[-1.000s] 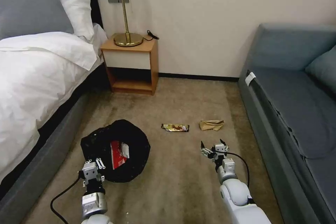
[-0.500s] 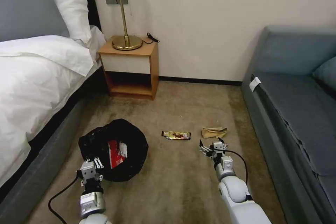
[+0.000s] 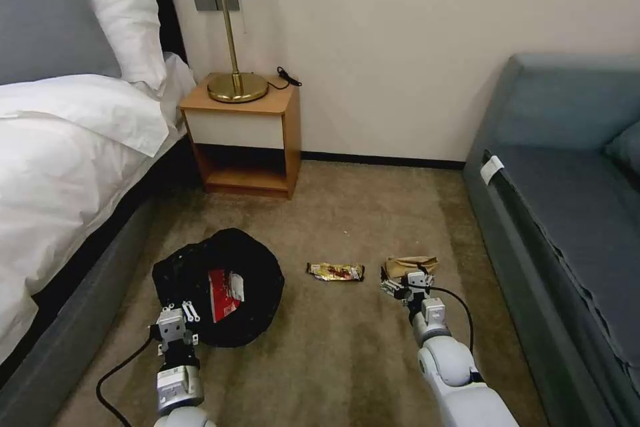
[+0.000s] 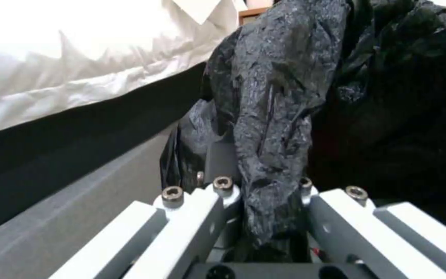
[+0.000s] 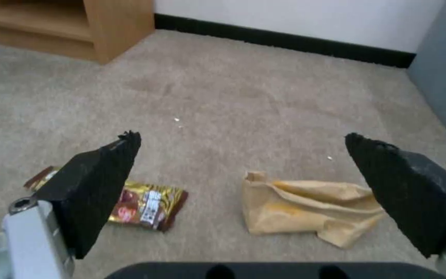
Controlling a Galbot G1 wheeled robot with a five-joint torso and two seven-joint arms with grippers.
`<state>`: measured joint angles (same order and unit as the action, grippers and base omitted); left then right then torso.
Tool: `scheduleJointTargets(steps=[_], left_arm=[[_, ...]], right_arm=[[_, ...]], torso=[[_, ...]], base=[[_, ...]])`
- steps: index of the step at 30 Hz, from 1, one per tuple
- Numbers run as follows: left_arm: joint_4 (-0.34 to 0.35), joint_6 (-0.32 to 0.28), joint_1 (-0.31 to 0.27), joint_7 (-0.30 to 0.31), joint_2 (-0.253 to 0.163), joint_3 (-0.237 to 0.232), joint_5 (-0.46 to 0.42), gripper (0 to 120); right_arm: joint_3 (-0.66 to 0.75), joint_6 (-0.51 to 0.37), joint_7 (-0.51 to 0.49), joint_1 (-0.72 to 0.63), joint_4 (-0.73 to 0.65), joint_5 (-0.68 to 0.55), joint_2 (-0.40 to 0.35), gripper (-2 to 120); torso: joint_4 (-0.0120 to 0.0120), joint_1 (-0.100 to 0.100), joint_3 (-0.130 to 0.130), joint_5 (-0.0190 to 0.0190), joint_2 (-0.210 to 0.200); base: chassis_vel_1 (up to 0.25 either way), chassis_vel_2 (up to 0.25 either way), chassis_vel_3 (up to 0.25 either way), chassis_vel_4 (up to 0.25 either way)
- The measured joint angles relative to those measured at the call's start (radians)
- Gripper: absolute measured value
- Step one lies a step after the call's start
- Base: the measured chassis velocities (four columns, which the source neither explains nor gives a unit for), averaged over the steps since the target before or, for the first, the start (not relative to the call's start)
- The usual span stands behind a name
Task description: Pick up the trash bin, then pick up the garbage on the floor and place it into the trash bin.
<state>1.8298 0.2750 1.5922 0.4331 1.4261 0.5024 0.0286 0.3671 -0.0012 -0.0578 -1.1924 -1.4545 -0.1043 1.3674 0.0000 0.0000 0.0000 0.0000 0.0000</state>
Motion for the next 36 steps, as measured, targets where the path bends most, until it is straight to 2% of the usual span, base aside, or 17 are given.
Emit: scheduleJointTargets(steps=[26, 36], left_arm=[[-0.026, 0.005, -0.023, -0.008, -0.007, -0.002, -0.014, 3], [-0.041, 0.008, -0.047, -0.013, -0.012, -0.008, -0.017, 3]], right_arm=[[-0.008, -0.003, 0.003, 0.005, -0.007, 0.013, 0.002, 100], [-0.042, -0.045, -0.002, 0.027, -0.051, 0.022, -0.011, 100]], torso=[[0.0000, 0.000, 0.000, -0.0001, 0.000], [-0.0001, 0.000, 0.000, -0.0001, 0.000]], base=[[-0.098, 0.106, 0.094, -0.102], [-0.067, 0.065, 0.062, -0.066]])
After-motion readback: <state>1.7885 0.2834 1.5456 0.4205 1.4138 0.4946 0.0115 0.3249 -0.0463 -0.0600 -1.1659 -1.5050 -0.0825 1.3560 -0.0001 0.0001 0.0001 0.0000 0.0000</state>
